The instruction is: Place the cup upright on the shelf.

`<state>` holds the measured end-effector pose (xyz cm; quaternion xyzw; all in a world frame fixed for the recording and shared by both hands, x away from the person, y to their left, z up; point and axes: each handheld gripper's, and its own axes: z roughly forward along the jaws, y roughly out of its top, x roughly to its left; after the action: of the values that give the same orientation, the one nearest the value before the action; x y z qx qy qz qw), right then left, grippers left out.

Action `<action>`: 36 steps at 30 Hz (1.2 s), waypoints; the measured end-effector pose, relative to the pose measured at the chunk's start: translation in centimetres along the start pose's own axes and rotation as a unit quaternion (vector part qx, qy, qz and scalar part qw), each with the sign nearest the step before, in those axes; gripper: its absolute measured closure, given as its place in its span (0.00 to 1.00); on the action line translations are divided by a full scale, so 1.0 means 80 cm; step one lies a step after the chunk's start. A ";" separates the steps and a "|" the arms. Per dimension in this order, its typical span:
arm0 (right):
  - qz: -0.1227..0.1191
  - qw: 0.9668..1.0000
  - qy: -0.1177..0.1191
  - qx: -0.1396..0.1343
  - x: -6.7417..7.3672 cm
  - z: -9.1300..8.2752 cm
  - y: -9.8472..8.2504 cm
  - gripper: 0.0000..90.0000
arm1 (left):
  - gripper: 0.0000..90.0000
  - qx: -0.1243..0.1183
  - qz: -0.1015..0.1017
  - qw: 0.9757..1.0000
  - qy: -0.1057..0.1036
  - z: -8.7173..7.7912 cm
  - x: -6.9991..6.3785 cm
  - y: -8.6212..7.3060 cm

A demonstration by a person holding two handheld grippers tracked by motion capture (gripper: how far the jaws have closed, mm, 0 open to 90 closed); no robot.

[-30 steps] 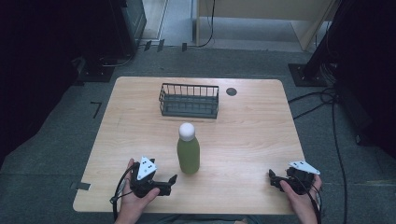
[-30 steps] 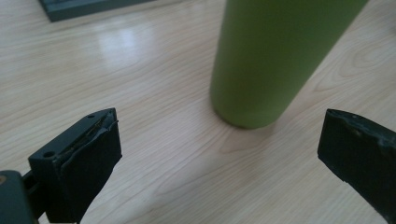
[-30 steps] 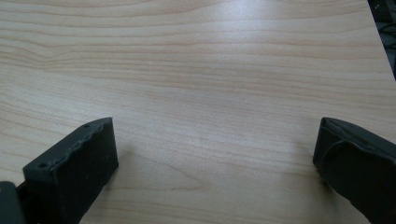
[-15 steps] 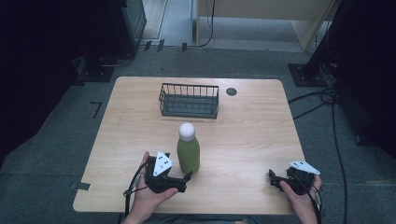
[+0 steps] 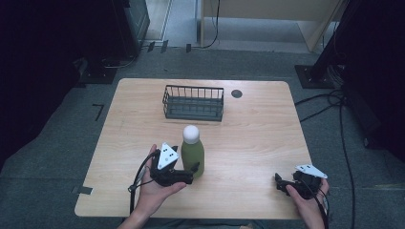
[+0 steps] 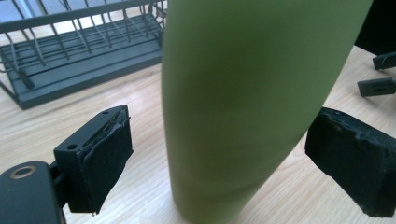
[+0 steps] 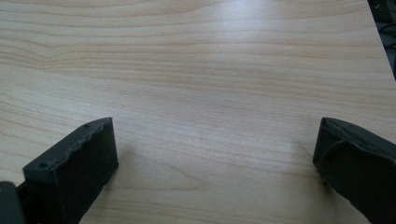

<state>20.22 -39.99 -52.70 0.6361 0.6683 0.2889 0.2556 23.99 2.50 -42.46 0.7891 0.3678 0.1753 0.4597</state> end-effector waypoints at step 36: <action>-0.001 1.000 0.000 0.000 0.000 0.000 0.000 0.00 | 0.24 -0.007 0.009 1.000 -0.026 0.021 0.012 0.022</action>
<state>20.23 -40.00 -52.70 0.6357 0.6686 0.2889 0.2559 26.39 1.68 -41.89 0.7931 0.3477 0.1615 0.4732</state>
